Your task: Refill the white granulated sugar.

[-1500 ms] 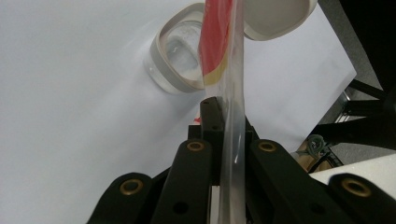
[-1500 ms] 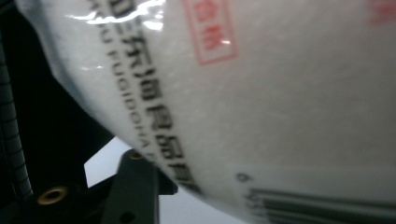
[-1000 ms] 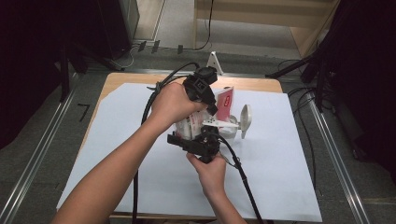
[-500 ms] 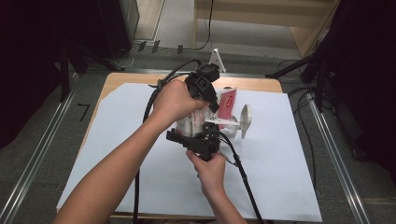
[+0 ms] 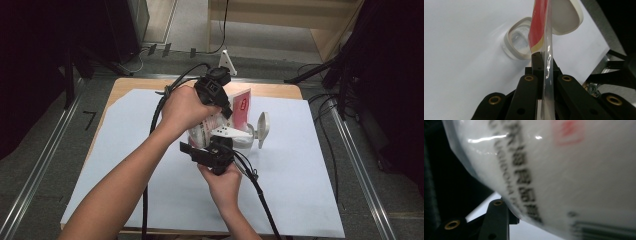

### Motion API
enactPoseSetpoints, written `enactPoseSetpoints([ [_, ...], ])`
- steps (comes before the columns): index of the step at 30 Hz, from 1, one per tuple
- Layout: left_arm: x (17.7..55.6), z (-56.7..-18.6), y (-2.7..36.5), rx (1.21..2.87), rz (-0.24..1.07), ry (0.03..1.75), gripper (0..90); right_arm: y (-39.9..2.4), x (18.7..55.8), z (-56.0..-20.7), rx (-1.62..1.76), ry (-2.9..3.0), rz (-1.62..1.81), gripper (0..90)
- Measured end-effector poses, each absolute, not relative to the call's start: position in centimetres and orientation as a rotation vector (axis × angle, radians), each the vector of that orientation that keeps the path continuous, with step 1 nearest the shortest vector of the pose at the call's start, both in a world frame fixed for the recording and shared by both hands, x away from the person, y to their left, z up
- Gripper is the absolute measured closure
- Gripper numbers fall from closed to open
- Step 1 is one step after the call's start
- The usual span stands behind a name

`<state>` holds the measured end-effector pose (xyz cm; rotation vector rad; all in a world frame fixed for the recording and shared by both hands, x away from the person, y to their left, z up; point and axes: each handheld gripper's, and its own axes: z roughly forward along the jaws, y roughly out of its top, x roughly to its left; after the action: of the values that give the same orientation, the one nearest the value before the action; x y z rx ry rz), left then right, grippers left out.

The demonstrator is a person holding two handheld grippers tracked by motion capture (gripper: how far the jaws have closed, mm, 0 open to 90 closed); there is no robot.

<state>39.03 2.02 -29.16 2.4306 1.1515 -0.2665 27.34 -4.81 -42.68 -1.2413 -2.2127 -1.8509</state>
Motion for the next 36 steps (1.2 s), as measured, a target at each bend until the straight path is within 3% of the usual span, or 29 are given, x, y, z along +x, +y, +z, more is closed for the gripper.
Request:
enactPoseSetpoints([
  [10,39.0,-30.0,1.9,2.441,-0.268,1.193,89.6,-4.6,27.7,-43.1,-1.233,-2.25,-1.764,62.0],
  [14,39.0,-29.7,1.9,2.447,-0.274,1.141,80.4,-4.7,28.0,-43.3,-1.201,-2.191,-1.768,62.6],
  [20,38.9,-29.2,2.0,2.439,-0.29,1.066,74.0,-5.3,28.4,-43.6,-1.152,-2.039,-1.804,63.8],
  [22,38.9,-29.0,2.2,2.423,-0.322,1.059,76.7,-5.5,28.4,-43.6,-1.142,-2.02,-1.816,64.7],
  [25,38.8,-28.7,2.1,2.448,-0.275,1.075,87.8,-5.5,28.4,-43.4,-1.133,-2.02,-1.828,64.8],
  [32,38.4,-28.6,2.0,2.472,-0.164,1.147,90.0,-5.2,27.8,-43.0,-1.165,-2.142,-1.839,59.5],
  [36,38.4,-28.6,1.8,2.478,-0.168,1.15,89.7,-5.0,27.7,-43.0,-1.187,-2.171,-1.831,61.5],
])
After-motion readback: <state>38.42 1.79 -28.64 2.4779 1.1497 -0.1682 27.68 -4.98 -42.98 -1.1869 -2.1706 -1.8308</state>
